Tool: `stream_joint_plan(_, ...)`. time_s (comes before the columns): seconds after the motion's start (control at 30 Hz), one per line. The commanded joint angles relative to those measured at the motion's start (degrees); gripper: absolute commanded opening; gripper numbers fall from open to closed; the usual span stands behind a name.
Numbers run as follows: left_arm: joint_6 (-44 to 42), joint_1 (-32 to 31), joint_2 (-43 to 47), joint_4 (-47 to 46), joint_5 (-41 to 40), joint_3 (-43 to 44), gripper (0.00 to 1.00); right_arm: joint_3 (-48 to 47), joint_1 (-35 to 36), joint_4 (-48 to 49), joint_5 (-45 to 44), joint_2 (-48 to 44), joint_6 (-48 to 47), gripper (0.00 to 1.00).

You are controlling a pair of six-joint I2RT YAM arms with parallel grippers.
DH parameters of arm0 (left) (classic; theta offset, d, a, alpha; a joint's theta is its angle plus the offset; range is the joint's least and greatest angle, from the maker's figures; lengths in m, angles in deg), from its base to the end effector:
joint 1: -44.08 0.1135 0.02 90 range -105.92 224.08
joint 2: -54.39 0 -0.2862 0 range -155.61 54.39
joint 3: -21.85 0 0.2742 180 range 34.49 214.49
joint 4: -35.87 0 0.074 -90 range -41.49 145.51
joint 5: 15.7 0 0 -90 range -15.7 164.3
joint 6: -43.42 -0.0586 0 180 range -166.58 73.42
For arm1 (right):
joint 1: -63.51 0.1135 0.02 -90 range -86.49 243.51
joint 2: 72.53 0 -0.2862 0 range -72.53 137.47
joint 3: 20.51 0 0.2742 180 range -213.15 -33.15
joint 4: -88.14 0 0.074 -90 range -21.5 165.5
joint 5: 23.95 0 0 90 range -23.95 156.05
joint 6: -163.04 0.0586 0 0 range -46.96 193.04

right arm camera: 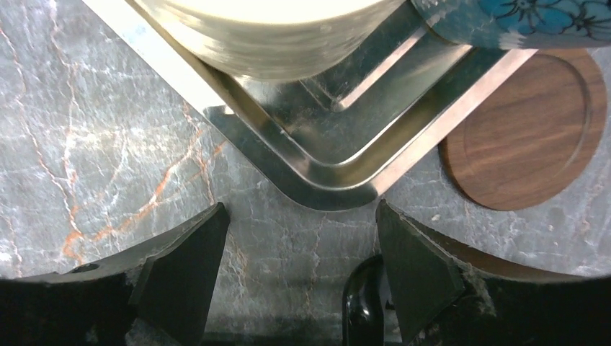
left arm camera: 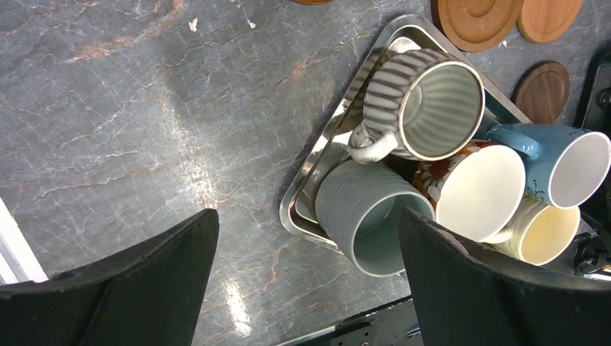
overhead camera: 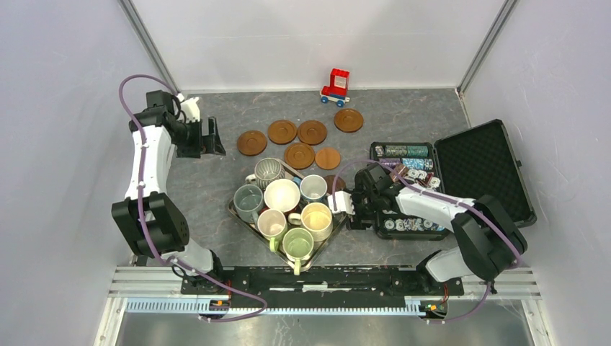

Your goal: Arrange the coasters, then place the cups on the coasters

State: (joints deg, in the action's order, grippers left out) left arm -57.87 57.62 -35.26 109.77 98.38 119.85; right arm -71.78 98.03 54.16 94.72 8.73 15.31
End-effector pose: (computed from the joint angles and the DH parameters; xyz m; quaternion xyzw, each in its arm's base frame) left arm 0.3384 0.0569 0.3234 0.0254 0.9565 -0.1546 0.2461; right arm 0.2057 0.1756 0.1466 -0.7191 0.6141 0.1924 0.2623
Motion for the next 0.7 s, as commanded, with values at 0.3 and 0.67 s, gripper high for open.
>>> stream_joint_plan(0.3,3.31,0.78,-1.40,2.28,1.13,7.01,1.00,-0.22,0.28,6.20,-0.04,5.74,9.98,0.79)
stream_joint_plan(0.67,4.61,2.22,-3.39,4.22,1.85,12.23,1.00,0.12,2.67,18.05,1.65,9.76,24.37,0.70)
